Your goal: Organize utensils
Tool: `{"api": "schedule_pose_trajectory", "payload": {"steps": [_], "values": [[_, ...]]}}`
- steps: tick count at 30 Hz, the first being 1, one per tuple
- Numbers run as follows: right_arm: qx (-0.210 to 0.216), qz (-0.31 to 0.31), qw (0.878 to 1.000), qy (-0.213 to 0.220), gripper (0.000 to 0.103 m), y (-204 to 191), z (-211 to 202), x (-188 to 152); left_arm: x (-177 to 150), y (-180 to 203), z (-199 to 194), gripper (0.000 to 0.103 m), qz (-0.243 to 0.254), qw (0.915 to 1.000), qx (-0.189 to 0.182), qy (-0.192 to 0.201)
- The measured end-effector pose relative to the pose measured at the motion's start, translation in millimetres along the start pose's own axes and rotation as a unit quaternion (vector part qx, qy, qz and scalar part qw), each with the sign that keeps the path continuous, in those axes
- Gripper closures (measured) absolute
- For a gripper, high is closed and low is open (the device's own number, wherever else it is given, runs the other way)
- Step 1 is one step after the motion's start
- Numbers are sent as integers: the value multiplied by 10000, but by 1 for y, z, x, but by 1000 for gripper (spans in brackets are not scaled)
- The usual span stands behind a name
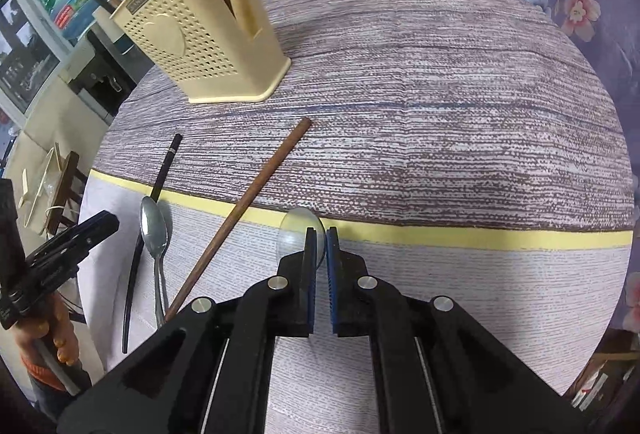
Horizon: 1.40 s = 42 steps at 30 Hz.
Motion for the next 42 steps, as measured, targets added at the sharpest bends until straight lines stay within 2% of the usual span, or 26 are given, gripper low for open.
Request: {"api": "schedule_pose_trajectory", "payload": {"steps": [1,2,3,4,8,11,15,19,21,28,35,38,42], "values": [[-73,35,10000,49,78,1,-1,-1,0,-1,-1,66,-6,10000,1,8],[-133,77,9998,118,61,0,-3,-1,0,-1,-2,67,-6,10000,-1,17],[-245,106,9994,233,54,0,-7,-3,1,-1,-2,67,9,10000,1,26],[-340,85,9989,320,51,-2,-11,-5,1,-1,-3,66,19,10000,10,35],[-623,-79,9969,475,51,-18,-21,-16,3,-3,-3,66,-17,10000,7,62],[-920,-341,9943,426,51,-31,-14,-25,2,-4,-2,67,-41,10000,12,64],[-1280,-442,9897,472,51,-31,-5,-25,1,-4,-2,67,-4,10000,41,61],[-1447,-424,9870,564,61,-27,1,-16,3,-6,2,66,-3,10000,91,37],[-1470,-433,9865,575,66,-24,5,-10,7,-6,6,67,-11,10000,90,13],[-1276,-378,9898,514,66,-20,8,-1,32,13,28,66,298,9994,141,-36],[-1175,-318,9912,512,66,-18,6,-1,38,27,65,67,758,9951,555,-308],[-1160,-302,9915,512,66,-18,7,0,35,28,73,76,819,9936,637,-436],[-1160,-292,9914,523,66,-19,7,0,36,31,75,86,911,9928,661,-408]]}}
Point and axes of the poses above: each gripper's, at about its wrist camera, not at the fingertips, and z roughly the way its jaws point, y to its right, x to its top, the point moved 8 cm from there along z, roughly the way its jaws point, and after that the axes turned 8 degrees about y, right-handed, at the moved point
